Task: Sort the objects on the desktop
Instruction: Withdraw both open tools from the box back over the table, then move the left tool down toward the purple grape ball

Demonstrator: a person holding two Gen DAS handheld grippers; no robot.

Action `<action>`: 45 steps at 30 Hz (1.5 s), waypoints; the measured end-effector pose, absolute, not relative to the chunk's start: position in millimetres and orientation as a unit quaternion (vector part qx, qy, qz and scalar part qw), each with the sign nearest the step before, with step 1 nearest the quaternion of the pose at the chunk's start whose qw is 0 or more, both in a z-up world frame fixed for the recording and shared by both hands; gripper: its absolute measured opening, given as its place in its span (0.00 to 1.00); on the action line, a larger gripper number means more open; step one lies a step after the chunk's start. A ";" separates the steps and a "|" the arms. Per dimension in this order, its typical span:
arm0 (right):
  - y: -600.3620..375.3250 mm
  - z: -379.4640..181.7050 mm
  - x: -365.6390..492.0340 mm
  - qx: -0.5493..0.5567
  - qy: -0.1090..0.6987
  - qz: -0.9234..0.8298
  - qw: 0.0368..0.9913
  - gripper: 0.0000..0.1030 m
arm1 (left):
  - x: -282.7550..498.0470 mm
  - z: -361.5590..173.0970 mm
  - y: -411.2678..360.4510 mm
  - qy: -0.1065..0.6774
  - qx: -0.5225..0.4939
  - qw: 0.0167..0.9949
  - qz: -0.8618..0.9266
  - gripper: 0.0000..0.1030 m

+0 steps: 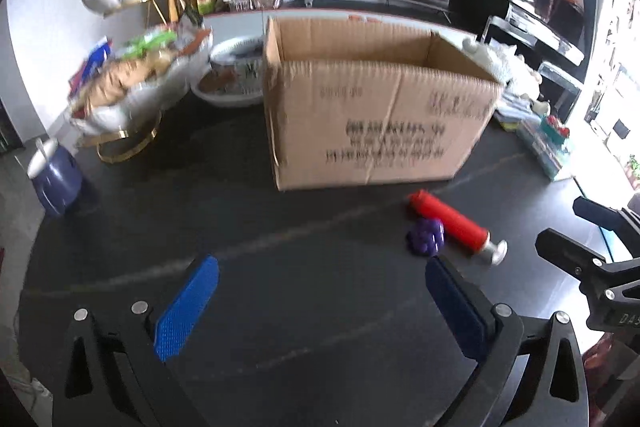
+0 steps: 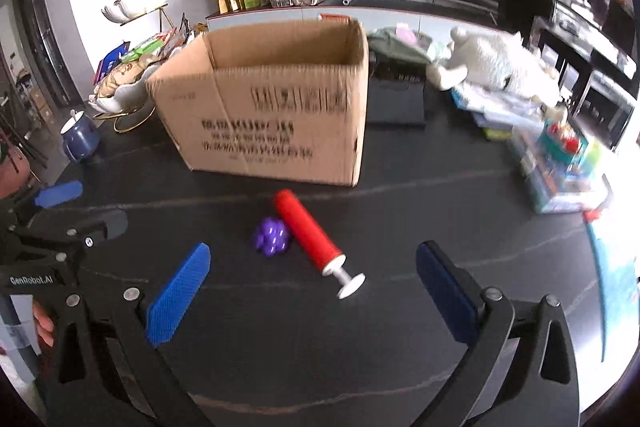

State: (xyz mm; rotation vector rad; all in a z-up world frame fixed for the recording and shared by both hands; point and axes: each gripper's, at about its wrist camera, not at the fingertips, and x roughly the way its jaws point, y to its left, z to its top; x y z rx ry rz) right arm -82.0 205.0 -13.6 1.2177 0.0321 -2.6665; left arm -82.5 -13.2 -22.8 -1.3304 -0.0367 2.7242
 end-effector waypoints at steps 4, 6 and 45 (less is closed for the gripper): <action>203.4 -32.5 -70.1 0.421 0.008 -0.901 0.107 0.99 | -70.1 -43.1 -10.9 -0.018 -0.450 0.055 0.891 0.99; 204.3 -40.8 -67.2 0.432 -0.001 -0.895 0.108 0.99 | -66.4 -49.7 -8.1 -0.011 -0.455 0.054 0.889 0.99; 217.3 -81.2 -86.3 0.465 0.055 -0.872 0.144 0.96 | -148.7 -101.0 81.9 0.042 -0.495 0.124 0.859 0.99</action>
